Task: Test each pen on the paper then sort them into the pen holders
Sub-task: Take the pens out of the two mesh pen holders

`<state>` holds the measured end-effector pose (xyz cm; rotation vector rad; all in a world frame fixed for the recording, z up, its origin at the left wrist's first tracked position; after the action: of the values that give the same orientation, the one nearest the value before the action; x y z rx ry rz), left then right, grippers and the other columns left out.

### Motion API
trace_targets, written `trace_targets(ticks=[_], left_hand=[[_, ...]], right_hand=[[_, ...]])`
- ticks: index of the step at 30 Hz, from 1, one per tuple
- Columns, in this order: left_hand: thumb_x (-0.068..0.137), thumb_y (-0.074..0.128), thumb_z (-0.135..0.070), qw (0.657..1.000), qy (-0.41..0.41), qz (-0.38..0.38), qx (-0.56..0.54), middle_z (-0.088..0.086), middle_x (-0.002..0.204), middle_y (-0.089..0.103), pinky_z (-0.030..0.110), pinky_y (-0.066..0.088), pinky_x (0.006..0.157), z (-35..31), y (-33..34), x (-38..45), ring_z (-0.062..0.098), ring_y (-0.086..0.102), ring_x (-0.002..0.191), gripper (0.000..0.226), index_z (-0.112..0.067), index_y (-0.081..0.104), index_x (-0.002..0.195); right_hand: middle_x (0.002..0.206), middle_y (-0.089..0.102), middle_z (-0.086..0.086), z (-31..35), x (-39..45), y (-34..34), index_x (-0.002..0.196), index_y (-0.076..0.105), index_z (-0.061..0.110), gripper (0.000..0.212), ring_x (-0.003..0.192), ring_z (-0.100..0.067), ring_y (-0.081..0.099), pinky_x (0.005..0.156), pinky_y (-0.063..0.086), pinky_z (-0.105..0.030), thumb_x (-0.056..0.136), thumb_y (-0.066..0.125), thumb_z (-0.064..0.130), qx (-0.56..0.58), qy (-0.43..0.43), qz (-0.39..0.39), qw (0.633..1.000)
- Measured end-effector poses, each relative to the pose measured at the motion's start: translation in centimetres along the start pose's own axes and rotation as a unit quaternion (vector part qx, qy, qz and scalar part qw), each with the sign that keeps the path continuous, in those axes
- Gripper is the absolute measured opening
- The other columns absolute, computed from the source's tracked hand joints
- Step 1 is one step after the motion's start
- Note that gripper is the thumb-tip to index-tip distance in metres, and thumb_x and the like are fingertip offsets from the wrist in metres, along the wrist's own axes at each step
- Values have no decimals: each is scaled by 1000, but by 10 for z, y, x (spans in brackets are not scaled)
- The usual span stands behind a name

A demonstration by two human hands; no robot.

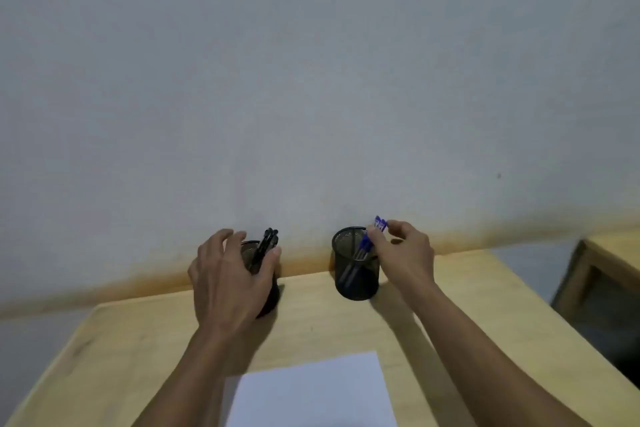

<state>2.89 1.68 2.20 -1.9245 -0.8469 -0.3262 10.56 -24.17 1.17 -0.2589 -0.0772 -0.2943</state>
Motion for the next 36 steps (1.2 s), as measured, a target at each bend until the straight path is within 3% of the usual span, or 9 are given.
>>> trace_targets(ticks=[4,8,12,15,19,24,27,33,36], left_hand=[[80,64,-62,999,-6,0,46,2,124,56,45,31,104,0,20,10,26,46,119,52,-19,68,109],[80,62,-61,998,-4,-25,57,0,114,57,44,31,102,2,32,10,24,48,110,43,-24,72,100],[80,66,-57,998,-27,-25,53,-2,112,57,44,27,105,-1,38,9,23,48,111,36,-28,72,101],[82,69,-50,998,-26,-33,38,-4,110,57,48,27,107,-4,39,8,22,49,109,27,-27,71,96],[85,67,-45,999,-8,-43,24,-4,105,58,52,29,106,-3,39,3,21,52,103,21,-25,69,90],[92,53,-46,998,22,-52,26,-5,104,64,56,29,106,-3,38,-5,22,54,102,27,-23,68,95],[95,48,-47,998,23,-61,8,-7,100,66,55,22,112,-3,37,-8,20,54,104,28,-24,66,98],[98,40,-53,997,17,-63,-35,-10,101,66,58,8,117,2,37,-8,16,52,113,38,-26,65,106],[97,39,-55,994,11,-72,-76,-7,106,66,59,3,118,0,32,-9,13,52,117,43,-27,67,112]], right_hand=[[81,69,8,-8,20,22,80,68,22,24,96,-25,67,84,53,-36,84,80,43,18,43,-18,999],[75,69,0,-15,26,31,76,72,15,28,86,-27,66,69,42,-29,81,83,41,22,59,-45,997],[73,66,4,-17,29,33,79,72,15,19,74,-19,62,53,40,-22,84,82,30,39,56,-49,996],[77,70,2,-19,22,33,81,73,14,20,76,-20,65,66,43,-27,86,80,33,56,17,-30,998],[84,68,0,-24,9,29,87,70,11,28,79,-18,63,67,44,-30,91,74,38,44,-30,-10,999],[125,63,-2,-40,5,34,132,60,17,48,120,-21,58,97,50,-36,96,63,50,50,-41,23,998],[131,61,-2,-38,3,37,131,63,15,51,129,-23,55,107,48,-45,99,54,54,41,-95,14,995],[134,64,3,-29,3,37,118,71,15,75,134,-10,51,107,42,-29,89,36,76,54,-125,12,991],[135,61,11,-20,1,32,122,70,14,59,131,-5,52,95,37,-5,102,41,60,66,-122,19,990]])
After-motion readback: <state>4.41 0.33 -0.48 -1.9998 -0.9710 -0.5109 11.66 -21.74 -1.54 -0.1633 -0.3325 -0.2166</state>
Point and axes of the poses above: each hand's wrist, its own x-axis towards the middle knuckle, its own y-axis out of the palm, z = x × y, the point moved 4 cm from there along x, towards the middle knuckle
